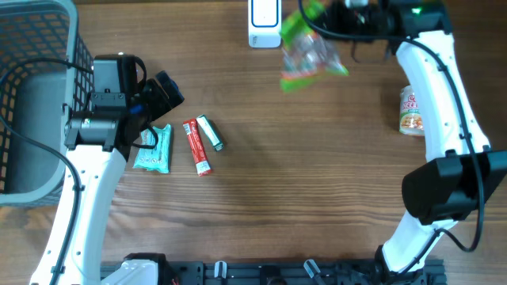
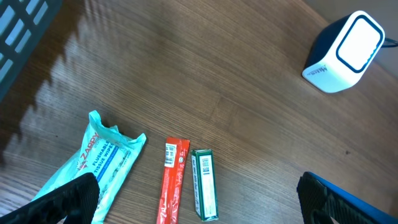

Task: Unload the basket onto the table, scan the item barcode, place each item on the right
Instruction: 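Move the Haribo bag right and lay it beside the cup noodle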

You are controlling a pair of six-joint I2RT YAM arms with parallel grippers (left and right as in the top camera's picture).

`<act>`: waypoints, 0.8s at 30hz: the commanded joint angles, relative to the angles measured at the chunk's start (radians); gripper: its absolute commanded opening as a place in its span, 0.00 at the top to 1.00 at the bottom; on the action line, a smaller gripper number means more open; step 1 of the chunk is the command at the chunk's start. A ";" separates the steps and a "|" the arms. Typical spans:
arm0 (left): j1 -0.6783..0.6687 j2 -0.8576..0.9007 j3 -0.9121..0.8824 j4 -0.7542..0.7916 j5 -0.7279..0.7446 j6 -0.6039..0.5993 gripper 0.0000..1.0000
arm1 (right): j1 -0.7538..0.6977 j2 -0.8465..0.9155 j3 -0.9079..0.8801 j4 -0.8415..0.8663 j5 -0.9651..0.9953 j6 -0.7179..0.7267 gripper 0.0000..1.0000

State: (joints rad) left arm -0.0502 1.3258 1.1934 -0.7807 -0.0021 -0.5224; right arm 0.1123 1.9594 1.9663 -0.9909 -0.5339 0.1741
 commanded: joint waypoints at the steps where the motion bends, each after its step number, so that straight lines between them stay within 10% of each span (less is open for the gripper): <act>1: 0.002 -0.004 0.009 0.002 0.004 -0.009 0.00 | -0.005 0.014 -0.062 -0.096 0.358 -0.077 0.96; 15: 0.002 -0.004 0.009 0.002 0.004 -0.009 0.00 | -0.012 0.014 -0.500 0.204 0.830 -0.097 0.96; 16: 0.002 -0.004 0.009 0.003 0.004 -0.009 0.00 | -0.015 0.014 -0.507 0.210 0.829 -0.096 0.91; 18: 0.002 -0.004 0.009 0.002 0.004 -0.009 0.00 | -0.015 0.013 -0.507 0.210 0.831 -0.098 0.26; 19: 0.002 -0.004 0.009 0.002 0.004 -0.009 0.00 | -0.015 0.011 -0.503 0.211 0.833 -0.111 0.14; 24: 0.002 -0.004 0.009 0.003 0.004 -0.009 0.00 | -0.014 -0.016 -0.418 0.156 0.828 -0.144 0.00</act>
State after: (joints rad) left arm -0.0505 1.3254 1.1934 -0.7803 -0.0021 -0.5224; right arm 0.1009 1.9690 1.4765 -0.8146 0.2646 0.0517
